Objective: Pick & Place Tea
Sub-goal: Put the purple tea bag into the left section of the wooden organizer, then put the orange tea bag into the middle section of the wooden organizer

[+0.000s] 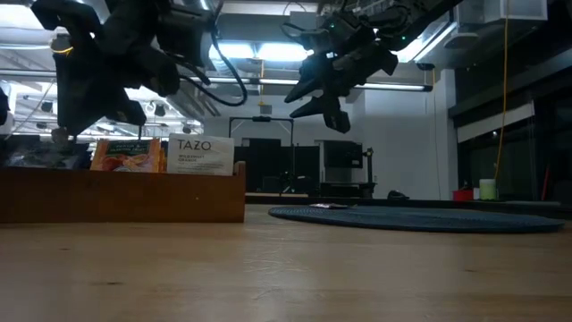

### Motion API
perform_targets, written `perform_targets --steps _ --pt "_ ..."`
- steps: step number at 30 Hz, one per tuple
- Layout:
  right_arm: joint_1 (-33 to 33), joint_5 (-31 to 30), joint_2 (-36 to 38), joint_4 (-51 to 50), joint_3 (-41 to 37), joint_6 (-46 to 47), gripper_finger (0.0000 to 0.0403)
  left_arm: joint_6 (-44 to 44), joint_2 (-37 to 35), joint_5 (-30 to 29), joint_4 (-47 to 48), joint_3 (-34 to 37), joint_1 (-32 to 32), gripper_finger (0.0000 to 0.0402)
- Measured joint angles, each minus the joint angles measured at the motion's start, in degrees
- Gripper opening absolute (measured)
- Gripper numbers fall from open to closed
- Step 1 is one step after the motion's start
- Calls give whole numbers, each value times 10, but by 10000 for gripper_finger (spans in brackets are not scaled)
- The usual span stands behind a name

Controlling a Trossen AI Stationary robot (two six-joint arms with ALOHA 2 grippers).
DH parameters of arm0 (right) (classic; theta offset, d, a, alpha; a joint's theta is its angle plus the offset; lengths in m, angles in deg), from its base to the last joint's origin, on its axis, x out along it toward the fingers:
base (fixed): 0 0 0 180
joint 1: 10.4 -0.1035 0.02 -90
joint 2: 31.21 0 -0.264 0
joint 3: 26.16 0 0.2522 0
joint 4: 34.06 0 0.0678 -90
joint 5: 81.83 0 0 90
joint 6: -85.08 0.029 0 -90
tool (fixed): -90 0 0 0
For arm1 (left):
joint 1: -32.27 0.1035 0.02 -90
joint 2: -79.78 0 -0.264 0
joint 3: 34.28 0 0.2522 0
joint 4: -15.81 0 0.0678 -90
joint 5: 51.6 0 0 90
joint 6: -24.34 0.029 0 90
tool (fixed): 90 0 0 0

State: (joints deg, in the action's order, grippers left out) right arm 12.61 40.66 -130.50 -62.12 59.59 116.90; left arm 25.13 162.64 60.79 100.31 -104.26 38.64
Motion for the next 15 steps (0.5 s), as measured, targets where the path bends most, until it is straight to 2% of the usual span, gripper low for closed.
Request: perform_targets --steps 8,15 --pt "0 -15 0 -16 0 -9 128 -20 -54 -2 -25 0 29 95" --pt "0 -90 0 -106 0 -40 128 -83 -159 -22 -207 0 94 90"
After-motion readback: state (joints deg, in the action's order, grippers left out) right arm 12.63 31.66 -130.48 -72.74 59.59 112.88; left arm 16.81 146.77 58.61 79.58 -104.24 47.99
